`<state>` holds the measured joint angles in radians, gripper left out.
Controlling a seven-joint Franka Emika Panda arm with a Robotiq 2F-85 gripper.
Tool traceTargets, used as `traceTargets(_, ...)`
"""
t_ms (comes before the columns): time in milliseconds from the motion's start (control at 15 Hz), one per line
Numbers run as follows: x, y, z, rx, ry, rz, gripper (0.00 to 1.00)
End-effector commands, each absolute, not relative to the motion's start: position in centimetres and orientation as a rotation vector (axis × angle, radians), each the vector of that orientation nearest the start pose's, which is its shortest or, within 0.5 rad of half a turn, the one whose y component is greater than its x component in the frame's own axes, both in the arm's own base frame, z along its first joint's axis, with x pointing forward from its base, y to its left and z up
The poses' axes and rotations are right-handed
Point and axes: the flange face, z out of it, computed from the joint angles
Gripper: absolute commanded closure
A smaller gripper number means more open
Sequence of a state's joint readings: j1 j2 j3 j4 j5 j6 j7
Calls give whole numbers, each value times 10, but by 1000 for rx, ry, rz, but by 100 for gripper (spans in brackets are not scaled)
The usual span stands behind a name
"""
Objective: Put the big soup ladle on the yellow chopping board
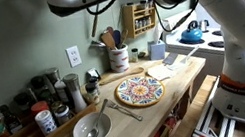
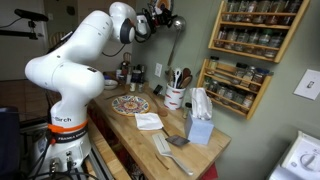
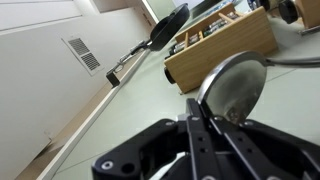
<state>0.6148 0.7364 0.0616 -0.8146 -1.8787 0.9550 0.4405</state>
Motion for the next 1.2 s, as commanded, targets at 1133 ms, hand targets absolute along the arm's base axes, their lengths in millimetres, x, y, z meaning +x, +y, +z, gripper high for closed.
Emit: traceTargets(1133, 535, 309, 615, 1730, 43, 328, 99)
